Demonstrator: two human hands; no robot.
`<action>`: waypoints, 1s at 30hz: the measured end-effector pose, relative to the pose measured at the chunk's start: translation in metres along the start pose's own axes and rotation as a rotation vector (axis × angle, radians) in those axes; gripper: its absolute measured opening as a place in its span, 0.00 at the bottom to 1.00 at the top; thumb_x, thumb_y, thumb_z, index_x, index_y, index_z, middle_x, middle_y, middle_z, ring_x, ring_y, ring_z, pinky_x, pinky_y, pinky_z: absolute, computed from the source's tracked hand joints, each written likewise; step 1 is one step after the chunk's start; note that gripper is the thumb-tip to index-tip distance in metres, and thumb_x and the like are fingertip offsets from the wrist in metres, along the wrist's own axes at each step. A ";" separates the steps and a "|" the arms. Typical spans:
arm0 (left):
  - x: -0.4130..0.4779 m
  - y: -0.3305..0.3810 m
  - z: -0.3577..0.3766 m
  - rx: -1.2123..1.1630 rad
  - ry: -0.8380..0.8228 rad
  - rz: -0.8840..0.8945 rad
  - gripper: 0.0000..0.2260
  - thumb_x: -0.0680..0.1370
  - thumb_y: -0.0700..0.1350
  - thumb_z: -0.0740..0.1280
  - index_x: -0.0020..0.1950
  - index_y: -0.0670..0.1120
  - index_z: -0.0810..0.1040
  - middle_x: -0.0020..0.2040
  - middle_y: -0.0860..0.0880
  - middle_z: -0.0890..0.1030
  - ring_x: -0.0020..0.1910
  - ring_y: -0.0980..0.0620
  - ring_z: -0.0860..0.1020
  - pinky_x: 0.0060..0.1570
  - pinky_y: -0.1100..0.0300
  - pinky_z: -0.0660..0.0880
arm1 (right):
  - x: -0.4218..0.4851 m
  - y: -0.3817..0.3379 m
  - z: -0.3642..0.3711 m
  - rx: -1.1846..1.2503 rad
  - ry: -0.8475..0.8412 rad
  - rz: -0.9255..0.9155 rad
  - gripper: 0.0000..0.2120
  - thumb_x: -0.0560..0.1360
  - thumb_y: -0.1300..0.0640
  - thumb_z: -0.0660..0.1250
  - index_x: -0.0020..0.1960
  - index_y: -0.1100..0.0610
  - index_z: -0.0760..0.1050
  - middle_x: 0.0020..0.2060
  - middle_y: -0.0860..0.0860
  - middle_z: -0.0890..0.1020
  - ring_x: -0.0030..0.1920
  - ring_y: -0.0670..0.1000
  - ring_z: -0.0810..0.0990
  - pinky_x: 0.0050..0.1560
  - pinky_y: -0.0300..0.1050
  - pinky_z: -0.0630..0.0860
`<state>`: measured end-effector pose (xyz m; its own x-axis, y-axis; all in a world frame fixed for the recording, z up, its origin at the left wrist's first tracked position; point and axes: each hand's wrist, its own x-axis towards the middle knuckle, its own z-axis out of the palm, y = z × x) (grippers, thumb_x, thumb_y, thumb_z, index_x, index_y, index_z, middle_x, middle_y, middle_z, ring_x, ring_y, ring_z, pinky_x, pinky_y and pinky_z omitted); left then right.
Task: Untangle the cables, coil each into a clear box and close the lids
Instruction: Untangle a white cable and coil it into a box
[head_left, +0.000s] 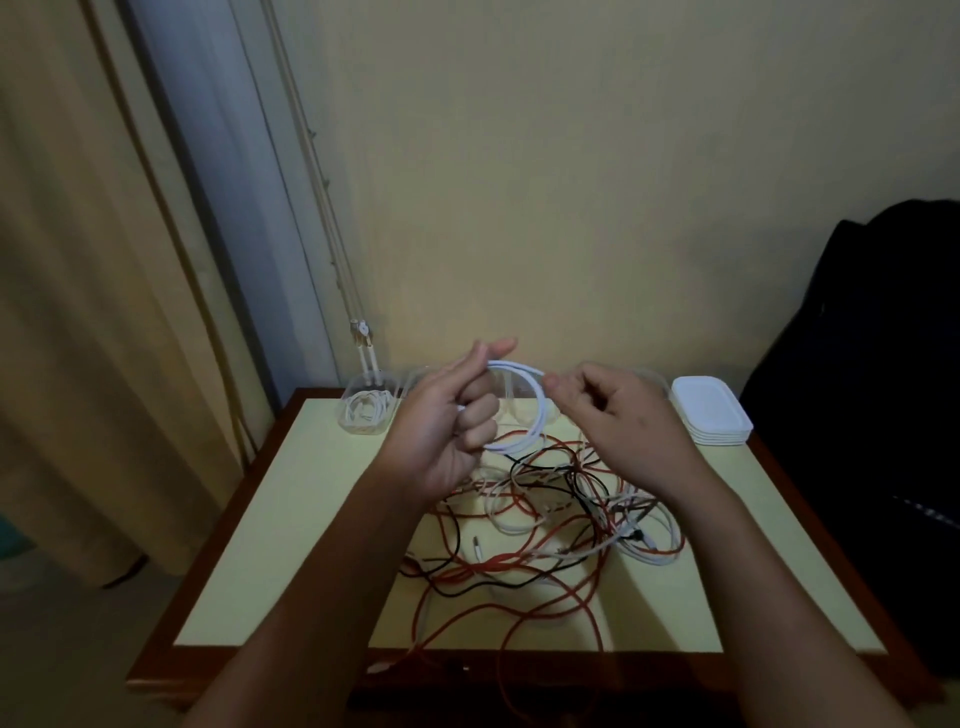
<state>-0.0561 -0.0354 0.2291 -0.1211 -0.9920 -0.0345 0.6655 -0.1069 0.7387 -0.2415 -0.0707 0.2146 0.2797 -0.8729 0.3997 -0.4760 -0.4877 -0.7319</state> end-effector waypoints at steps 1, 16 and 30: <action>0.000 0.004 -0.001 -0.042 0.010 -0.001 0.12 0.81 0.47 0.60 0.57 0.44 0.78 0.28 0.55 0.57 0.24 0.58 0.49 0.19 0.67 0.48 | 0.001 0.003 -0.003 -0.018 -0.008 0.003 0.22 0.80 0.44 0.66 0.39 0.62 0.71 0.29 0.47 0.67 0.30 0.43 0.64 0.31 0.40 0.61; 0.005 0.074 -0.052 -0.511 -0.029 0.176 0.09 0.72 0.37 0.71 0.52 0.41 0.82 0.23 0.53 0.62 0.21 0.59 0.54 0.14 0.63 0.55 | -0.026 0.060 -0.004 0.324 0.154 0.267 0.08 0.77 0.54 0.72 0.46 0.59 0.78 0.33 0.50 0.75 0.35 0.45 0.73 0.38 0.35 0.71; 0.024 0.030 -0.020 0.244 0.384 0.488 0.13 0.84 0.38 0.59 0.68 0.41 0.72 0.38 0.49 0.72 0.29 0.57 0.65 0.27 0.65 0.61 | -0.007 0.051 0.036 -0.463 0.041 -0.169 0.09 0.81 0.57 0.65 0.41 0.53 0.74 0.35 0.47 0.76 0.38 0.53 0.71 0.40 0.48 0.63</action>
<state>-0.0246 -0.0633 0.2372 0.4533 -0.8805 0.1387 0.3857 0.3340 0.8601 -0.2378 -0.0886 0.1549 0.3566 -0.7765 0.5195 -0.7500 -0.5695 -0.3365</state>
